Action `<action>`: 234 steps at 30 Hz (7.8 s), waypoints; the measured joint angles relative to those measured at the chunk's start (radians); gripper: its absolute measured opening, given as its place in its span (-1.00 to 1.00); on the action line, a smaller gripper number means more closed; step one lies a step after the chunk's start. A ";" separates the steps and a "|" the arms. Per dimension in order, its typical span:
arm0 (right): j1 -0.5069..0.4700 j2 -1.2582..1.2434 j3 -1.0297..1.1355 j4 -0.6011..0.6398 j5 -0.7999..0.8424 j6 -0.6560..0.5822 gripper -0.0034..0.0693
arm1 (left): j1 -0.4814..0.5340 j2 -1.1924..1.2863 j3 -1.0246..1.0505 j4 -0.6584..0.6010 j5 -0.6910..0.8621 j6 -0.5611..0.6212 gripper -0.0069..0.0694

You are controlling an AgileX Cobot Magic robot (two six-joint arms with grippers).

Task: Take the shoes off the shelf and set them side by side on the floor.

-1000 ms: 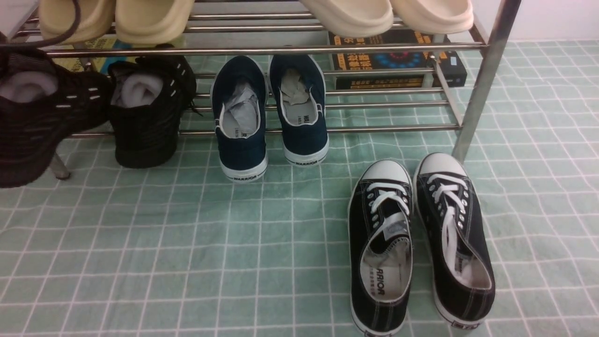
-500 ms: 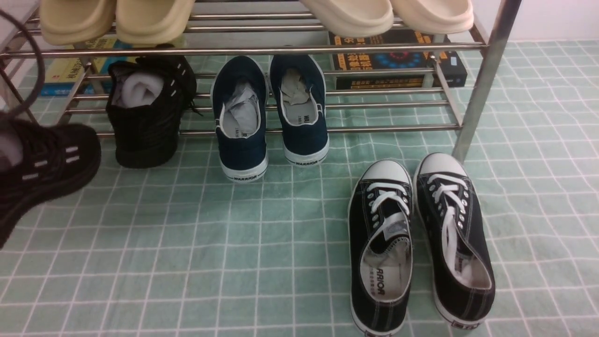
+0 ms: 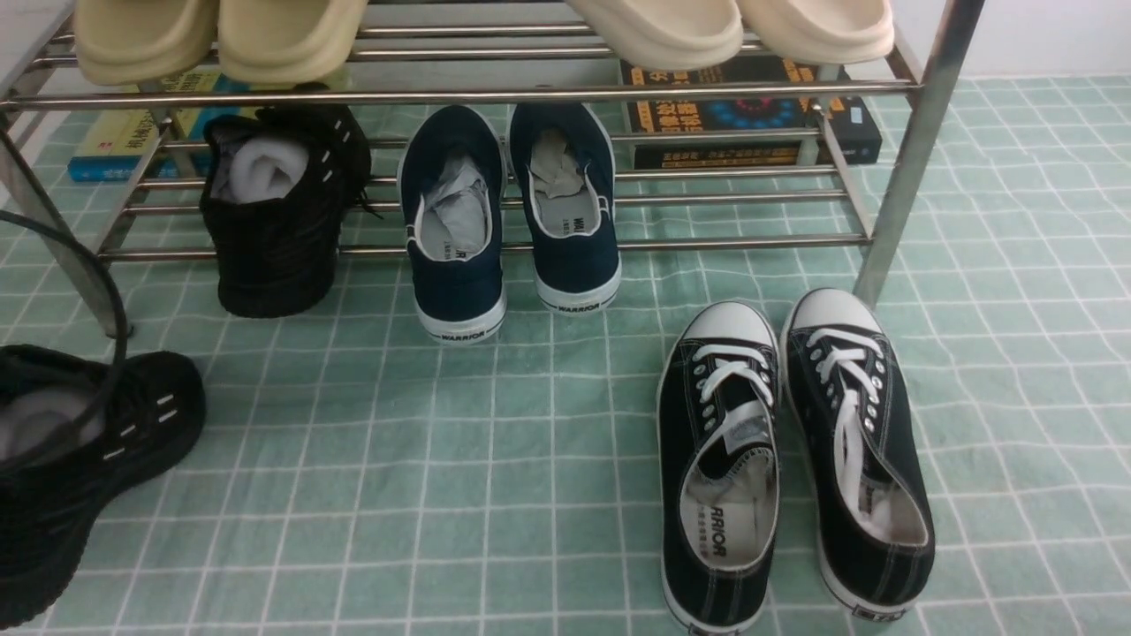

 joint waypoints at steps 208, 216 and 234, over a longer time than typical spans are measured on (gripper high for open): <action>0.000 0.000 0.000 0.000 0.000 -0.003 -0.25 | -0.090 -0.521 0.117 -0.653 0.260 0.940 -0.82; 0.000 0.000 0.000 0.000 0.000 -0.003 -0.25 | -0.090 -0.858 0.384 -0.746 0.035 0.944 -0.82; 0.000 0.000 0.000 0.000 0.000 -0.003 -0.25 | -0.090 -1.013 0.489 -0.629 -0.191 0.944 -0.79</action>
